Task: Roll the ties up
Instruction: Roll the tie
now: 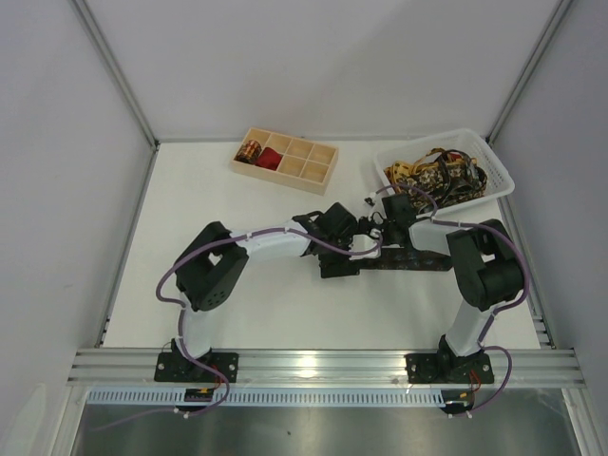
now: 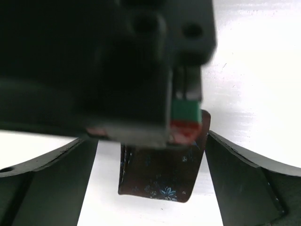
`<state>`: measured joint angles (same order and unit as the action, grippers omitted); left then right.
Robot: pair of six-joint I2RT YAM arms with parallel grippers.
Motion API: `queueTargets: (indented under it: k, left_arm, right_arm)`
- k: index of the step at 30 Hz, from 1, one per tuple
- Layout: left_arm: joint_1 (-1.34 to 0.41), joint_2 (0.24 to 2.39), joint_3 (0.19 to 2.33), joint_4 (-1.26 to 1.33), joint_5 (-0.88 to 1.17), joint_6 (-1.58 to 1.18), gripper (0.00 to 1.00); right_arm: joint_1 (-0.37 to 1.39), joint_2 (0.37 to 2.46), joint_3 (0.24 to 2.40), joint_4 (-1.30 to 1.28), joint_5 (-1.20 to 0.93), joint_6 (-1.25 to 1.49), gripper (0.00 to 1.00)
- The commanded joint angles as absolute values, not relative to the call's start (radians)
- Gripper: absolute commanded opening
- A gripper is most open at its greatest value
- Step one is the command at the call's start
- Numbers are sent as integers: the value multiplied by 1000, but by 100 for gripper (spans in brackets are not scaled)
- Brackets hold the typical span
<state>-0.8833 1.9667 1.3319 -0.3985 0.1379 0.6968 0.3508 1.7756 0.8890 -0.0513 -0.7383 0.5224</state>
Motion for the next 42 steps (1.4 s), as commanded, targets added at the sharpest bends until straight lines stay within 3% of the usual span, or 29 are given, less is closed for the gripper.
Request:
queueTargets:
  k: [1, 7, 12, 15, 16, 22, 34, 42]
  left_arm:
    - [-874, 1994, 1393, -462, 209, 727, 100]
    - [-876, 2005, 1376, -457, 189, 681, 89]
    - [-885, 1964, 1304, -382, 169, 631, 69]
    - [-896, 1950, 1261, -344, 164, 614, 62]
    - [-900, 1948, 1237, -324, 141, 611, 56]
    - [-934, 1908, 1148, -256, 86, 609, 46]
    - [-963, 1789, 1054, -279, 109, 529, 40]
    - [-963, 1838, 1058, -282, 120, 508, 40]
  right_arm:
    - [353, 1783, 925, -67, -729, 502, 0]
    - [353, 1779, 930, -69, -729, 502, 0]
    - [353, 1772, 930, -74, -727, 503, 0]
    - [356, 1767, 925, -68, -727, 509, 0]
    - [360, 1767, 925, -66, -727, 511, 0]
    - [383, 1755, 907, -61, -723, 526, 0]
    - [462, 1674, 879, -67, -689, 569, 0]
    - [345, 1586, 907, -146, -634, 561, 0]
